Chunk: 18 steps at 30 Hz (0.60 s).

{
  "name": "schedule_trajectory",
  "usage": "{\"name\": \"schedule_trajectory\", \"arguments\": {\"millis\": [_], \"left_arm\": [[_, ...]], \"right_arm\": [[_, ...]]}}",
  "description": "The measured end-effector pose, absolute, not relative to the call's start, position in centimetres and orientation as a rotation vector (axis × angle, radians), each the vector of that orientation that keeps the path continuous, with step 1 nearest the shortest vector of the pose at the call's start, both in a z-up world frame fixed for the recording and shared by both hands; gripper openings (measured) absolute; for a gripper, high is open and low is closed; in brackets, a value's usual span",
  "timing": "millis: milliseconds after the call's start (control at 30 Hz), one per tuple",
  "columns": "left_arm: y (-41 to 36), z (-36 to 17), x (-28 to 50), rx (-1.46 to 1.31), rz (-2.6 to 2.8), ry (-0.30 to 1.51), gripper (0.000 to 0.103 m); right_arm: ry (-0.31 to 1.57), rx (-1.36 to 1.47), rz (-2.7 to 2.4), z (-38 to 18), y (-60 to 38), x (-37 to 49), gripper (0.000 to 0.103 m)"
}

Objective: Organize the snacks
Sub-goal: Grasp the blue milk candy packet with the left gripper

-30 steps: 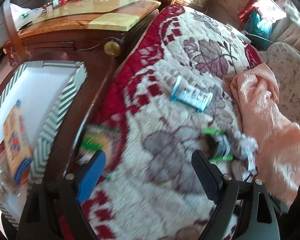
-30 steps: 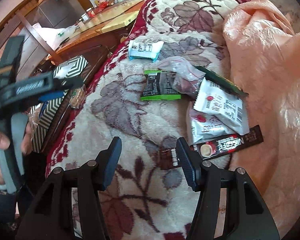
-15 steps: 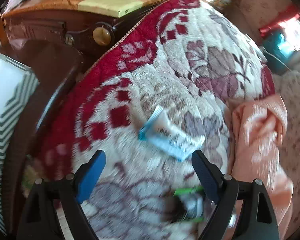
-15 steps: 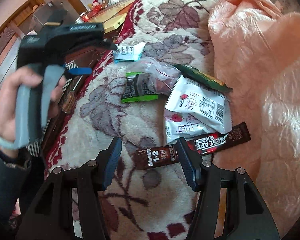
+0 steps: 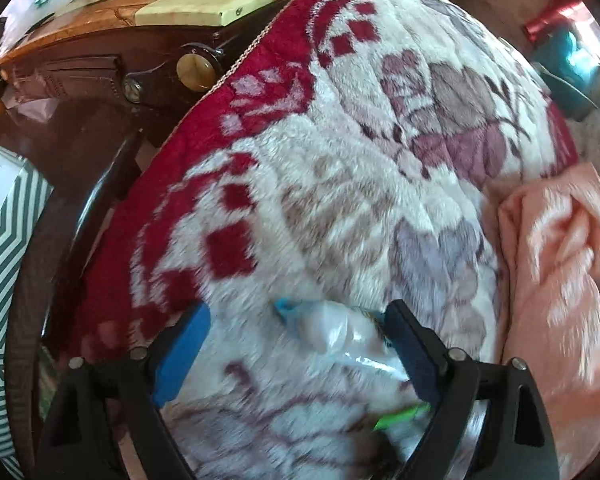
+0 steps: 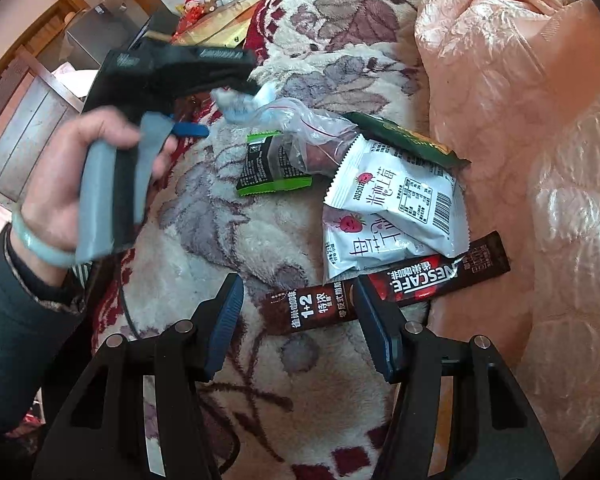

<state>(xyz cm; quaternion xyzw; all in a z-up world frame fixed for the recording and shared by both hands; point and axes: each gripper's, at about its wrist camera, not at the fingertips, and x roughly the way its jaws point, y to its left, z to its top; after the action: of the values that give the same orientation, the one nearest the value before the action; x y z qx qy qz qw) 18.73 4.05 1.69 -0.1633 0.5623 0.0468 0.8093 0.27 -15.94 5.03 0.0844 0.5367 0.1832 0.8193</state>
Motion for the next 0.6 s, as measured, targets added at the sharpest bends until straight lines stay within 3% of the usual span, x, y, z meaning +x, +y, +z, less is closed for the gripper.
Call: {"name": "schedule_trajectory", "arguments": {"millis": [600], "left_arm": [[4.0, 2.9, 17.2, -0.341, -0.065, 1.234, 0.096]], "right_arm": [[1.150, 0.184, 0.424, 5.0, -15.0, 0.3, 0.057]]}}
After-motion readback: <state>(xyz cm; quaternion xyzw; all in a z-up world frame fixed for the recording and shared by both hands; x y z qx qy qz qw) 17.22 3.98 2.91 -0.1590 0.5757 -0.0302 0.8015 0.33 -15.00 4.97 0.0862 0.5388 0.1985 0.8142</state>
